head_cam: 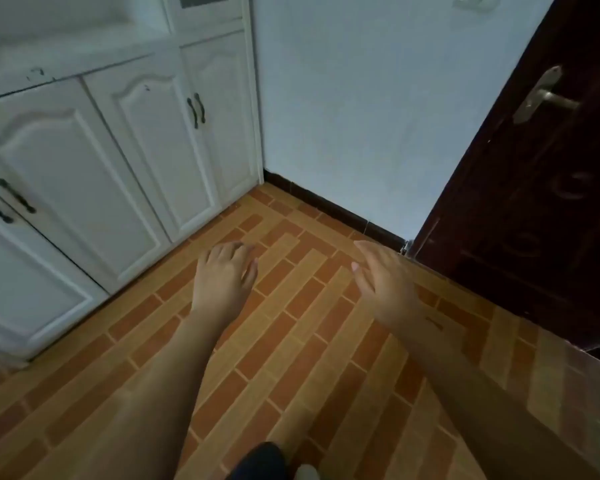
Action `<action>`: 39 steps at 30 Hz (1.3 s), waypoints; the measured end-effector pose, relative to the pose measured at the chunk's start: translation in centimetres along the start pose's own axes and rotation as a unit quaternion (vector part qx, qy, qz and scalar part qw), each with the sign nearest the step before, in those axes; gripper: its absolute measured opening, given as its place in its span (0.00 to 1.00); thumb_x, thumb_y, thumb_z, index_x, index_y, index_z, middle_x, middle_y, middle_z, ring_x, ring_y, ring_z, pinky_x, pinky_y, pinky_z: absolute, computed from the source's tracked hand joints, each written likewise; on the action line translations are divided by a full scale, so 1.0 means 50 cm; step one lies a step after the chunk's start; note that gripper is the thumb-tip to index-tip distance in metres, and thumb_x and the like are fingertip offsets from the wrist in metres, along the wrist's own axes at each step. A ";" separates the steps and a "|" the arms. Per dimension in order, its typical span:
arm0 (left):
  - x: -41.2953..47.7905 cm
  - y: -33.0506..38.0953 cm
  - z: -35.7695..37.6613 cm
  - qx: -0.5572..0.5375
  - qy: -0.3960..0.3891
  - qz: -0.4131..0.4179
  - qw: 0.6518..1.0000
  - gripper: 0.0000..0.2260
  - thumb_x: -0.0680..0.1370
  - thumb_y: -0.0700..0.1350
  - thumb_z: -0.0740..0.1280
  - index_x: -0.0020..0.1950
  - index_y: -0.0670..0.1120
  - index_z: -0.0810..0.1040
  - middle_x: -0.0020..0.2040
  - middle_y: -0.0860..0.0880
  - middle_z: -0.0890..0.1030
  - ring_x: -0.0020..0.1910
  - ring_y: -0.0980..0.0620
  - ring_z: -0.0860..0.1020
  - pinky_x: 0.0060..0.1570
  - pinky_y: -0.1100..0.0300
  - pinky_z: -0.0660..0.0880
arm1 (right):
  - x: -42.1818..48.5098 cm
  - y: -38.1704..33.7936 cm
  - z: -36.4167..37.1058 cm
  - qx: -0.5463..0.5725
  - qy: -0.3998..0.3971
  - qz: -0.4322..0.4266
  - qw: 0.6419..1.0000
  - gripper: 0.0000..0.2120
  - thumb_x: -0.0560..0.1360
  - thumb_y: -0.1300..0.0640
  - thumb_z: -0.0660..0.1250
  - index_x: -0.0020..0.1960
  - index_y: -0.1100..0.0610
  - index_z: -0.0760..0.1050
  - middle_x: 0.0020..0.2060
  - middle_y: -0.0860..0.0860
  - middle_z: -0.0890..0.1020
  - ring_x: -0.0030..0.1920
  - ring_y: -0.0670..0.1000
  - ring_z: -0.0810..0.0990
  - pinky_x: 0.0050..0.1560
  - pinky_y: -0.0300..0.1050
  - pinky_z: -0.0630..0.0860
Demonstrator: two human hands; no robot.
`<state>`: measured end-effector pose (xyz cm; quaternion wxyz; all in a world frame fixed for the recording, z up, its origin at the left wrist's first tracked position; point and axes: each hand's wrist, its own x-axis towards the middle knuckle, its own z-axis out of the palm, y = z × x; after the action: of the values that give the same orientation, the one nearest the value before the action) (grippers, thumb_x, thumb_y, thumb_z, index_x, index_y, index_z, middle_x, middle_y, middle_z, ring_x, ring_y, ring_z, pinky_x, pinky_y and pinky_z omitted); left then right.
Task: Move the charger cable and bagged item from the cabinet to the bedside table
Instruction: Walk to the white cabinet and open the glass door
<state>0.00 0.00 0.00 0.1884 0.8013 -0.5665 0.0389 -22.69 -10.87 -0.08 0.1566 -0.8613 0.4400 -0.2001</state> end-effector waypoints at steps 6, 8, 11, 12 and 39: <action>0.046 -0.020 0.030 -0.001 0.005 -0.024 1.000 0.12 0.78 0.46 0.61 0.59 0.44 0.75 0.55 0.42 0.79 0.56 0.41 0.74 0.57 0.45 0.68 | 0.071 0.016 0.024 -0.001 0.006 -0.020 1.000 0.22 0.76 0.48 0.53 0.66 0.56 0.68 0.63 0.53 0.75 0.65 0.54 0.69 0.63 0.51 0.66; 0.082 -0.036 0.038 -0.003 0.012 -0.028 1.000 0.13 0.78 0.47 0.60 0.59 0.44 0.74 0.55 0.42 0.79 0.56 0.41 0.74 0.56 0.46 0.68 | 0.113 0.019 0.032 0.004 0.015 -0.023 1.000 0.19 0.78 0.50 0.55 0.66 0.56 0.68 0.63 0.53 0.75 0.65 0.54 0.69 0.63 0.53 0.68; 0.153 -0.068 0.051 -0.003 0.018 -0.026 0.999 0.13 0.78 0.47 0.60 0.60 0.44 0.74 0.56 0.42 0.78 0.56 0.40 0.74 0.57 0.45 0.67 | 0.191 0.019 0.053 0.010 0.021 -0.034 0.999 0.19 0.78 0.52 0.56 0.66 0.57 0.68 0.63 0.53 0.75 0.65 0.53 0.69 0.62 0.52 0.68; 0.182 -0.083 0.057 -0.004 0.020 -0.025 0.999 0.13 0.78 0.47 0.60 0.60 0.44 0.74 0.56 0.42 0.78 0.56 0.40 0.74 0.57 0.45 0.67 | 0.222 0.016 0.061 0.013 0.022 -0.040 0.999 0.19 0.78 0.51 0.55 0.66 0.58 0.68 0.63 0.54 0.75 0.64 0.54 0.69 0.62 0.53 0.68; 0.869 -0.414 0.169 -0.005 0.037 -0.070 0.997 0.13 0.77 0.44 0.61 0.59 0.43 0.75 0.57 0.41 0.79 0.57 0.40 0.74 0.58 0.45 0.67 | 1.025 -0.058 0.250 0.050 0.066 -0.112 0.990 0.16 0.77 0.57 0.59 0.63 0.60 0.71 0.59 0.56 0.77 0.61 0.55 0.73 0.59 0.42 0.63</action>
<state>33.28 -35.80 -1.16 0.2153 0.8359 -0.5022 0.0521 12.66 -50.10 0.92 0.1470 -0.8811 0.3396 -0.2944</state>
